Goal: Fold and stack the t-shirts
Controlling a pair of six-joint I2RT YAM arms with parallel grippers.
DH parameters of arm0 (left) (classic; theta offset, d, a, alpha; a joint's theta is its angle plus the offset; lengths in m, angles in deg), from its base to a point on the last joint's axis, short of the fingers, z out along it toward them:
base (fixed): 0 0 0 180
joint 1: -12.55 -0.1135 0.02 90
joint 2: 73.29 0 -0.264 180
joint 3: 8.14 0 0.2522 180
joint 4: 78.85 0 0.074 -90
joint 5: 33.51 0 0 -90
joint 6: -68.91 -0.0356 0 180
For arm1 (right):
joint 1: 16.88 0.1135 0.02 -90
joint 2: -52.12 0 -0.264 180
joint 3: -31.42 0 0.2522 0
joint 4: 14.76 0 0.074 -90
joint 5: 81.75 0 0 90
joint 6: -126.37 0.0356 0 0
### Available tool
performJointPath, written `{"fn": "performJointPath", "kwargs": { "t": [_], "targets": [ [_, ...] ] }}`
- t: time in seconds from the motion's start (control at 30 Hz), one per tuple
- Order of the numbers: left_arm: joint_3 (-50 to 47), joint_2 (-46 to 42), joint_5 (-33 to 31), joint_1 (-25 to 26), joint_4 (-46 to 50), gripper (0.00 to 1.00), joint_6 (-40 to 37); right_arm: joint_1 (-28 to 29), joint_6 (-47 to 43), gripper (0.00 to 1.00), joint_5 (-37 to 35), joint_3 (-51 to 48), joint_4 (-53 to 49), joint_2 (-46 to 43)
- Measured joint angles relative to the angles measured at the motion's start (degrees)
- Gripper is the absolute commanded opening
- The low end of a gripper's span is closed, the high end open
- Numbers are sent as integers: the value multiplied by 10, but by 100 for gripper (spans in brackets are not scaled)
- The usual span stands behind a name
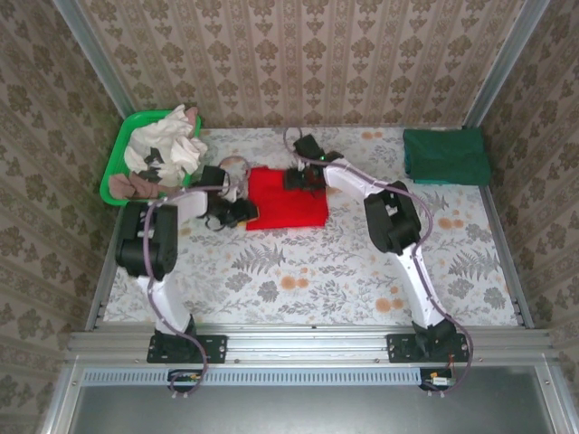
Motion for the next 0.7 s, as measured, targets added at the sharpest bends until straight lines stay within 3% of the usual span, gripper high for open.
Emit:
{"fn": "performJointPath", "kwargs": {
  "t": [0.17,0.33,0.5,0.7],
  "targets": [
    [-60,-121,-1,-2,9,45,17,36,-26,66,5,-222,44,-141],
    [-24,-161,-16,14,21,46,19,23,-50,61,12,-291,49,-194],
    [47,-121,-26,70,19,44,10,-29,-19,53,32,-295,54,-203],
    [141,33,-14,96,-2,36,-8,-56,28,46,66,-239,56,-165]
  ]
}}
